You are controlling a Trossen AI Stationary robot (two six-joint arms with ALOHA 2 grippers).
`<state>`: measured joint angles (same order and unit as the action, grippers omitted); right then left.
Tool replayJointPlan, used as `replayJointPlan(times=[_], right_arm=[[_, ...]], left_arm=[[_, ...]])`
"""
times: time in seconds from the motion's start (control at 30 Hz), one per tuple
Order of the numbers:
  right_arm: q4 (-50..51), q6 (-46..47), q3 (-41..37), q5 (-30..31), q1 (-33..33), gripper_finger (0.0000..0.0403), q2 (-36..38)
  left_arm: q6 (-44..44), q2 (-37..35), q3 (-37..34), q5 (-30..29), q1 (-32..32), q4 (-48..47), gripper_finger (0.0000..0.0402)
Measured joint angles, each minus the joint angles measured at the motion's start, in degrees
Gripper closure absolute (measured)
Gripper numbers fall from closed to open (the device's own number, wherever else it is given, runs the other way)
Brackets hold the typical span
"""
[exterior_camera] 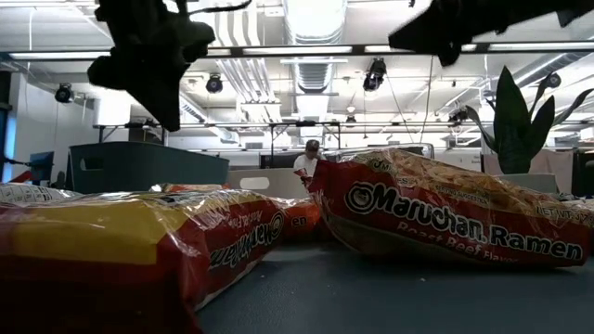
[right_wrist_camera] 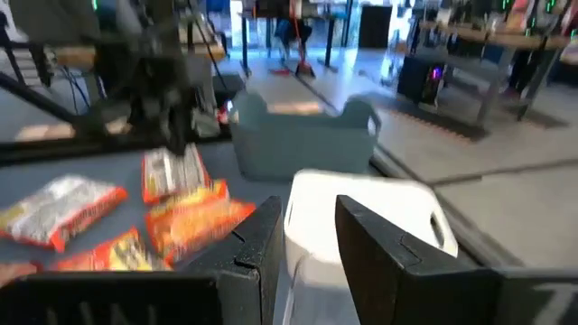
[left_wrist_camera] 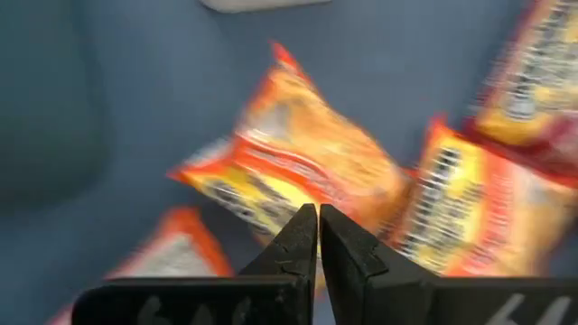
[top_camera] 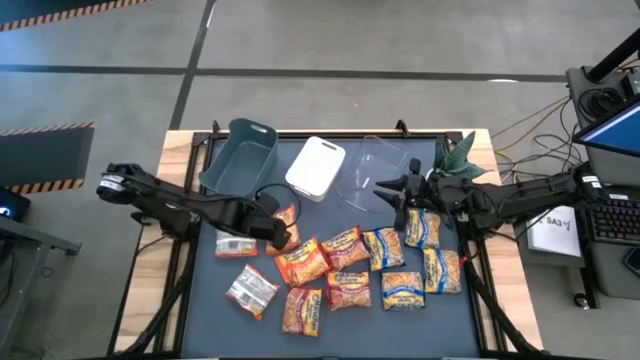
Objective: Sort Maruchan noodles
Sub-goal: Put the orange noodle pack into the blue bin
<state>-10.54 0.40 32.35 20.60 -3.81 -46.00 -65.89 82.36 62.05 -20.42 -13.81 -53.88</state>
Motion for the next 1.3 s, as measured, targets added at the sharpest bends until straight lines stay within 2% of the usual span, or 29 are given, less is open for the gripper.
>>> replayJointPlan(times=[0.1,0.37,0.67,0.83,1.0,1.3], right_arm=[[0.8,-1.1,2.5,0.0,0.0,0.0307,0.2],[3.7,1.1,7.4,0.0,0.0,0.0307,0.1],[4.0,-0.2,8.1,0.0,0.0,0.0307,0.2],[4.0,-1.4,8.3,0.0,0.0,0.0307,0.1],[4.2,-1.5,8.3,0.0,0.0,0.0307,0.1],[4.3,-1.5,8.3,0.0,0.0,0.0307,0.1]], left_arm=[[-2.0,-0.3,-2.0,2.6,-1.2,4.6,0.0402],[-5.4,0.1,-3.0,4.8,-1.4,2.6,0.0384],[-9.9,0.1,-6.3,3.8,-1.5,1.0,0.0280],[-13.8,0.1,-10.8,1.9,-1.8,5.0,0.0239],[-13.7,0.1,-14.6,1.6,-1.8,15.7,0.0231],[-15.2,0.1,-16.4,-1.6,-1.8,16.4,0.0233]])
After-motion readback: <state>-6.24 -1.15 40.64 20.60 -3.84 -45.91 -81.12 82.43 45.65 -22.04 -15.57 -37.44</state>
